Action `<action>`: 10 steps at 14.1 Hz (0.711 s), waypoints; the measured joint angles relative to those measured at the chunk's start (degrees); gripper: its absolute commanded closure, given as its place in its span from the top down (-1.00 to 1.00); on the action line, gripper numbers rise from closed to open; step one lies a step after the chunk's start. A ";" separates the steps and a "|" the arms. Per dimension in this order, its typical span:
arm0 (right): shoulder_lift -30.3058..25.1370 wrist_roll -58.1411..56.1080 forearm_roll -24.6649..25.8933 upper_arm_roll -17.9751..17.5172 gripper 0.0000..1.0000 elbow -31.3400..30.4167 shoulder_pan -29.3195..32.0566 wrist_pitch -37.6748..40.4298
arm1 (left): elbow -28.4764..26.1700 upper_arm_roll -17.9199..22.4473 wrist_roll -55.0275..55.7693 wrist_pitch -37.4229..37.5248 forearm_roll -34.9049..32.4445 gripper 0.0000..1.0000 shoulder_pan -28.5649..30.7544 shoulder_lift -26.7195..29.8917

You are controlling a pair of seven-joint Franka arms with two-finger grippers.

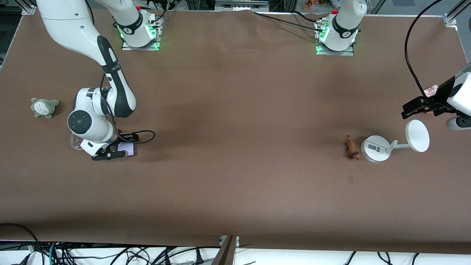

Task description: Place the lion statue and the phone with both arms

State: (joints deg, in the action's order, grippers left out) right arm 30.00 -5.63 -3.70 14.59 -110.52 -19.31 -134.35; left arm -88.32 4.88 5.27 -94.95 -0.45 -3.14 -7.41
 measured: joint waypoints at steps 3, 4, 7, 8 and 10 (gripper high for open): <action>-5.49 0.02 -0.01 -0.41 0.98 1.28 -0.59 7.23 | 0.02 0.00 0.00 0.00 0.00 1.00 0.04 0.00; -8.11 0.03 -0.02 -0.53 0.98 1.72 -0.76 9.80 | 0.03 0.00 0.00 0.00 0.00 1.00 0.08 0.00; -16.47 1.19 -0.06 -1.87 0.98 2.93 -0.92 17.23 | 0.05 0.03 0.00 0.00 0.00 1.00 0.15 0.00; -18.81 1.96 -0.05 -2.22 0.98 4.12 -0.99 21.10 | 0.05 0.03 0.00 0.00 0.00 1.00 0.16 0.00; -21.64 3.64 -0.05 -2.53 0.98 8.83 -1.01 30.83 | 0.06 0.02 0.00 0.00 0.00 1.00 0.16 -0.01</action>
State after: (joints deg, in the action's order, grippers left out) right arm 8.36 -1.99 -3.75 12.06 -101.69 -20.32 -103.51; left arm -88.27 4.91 5.27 -94.95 -0.45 -2.98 -7.42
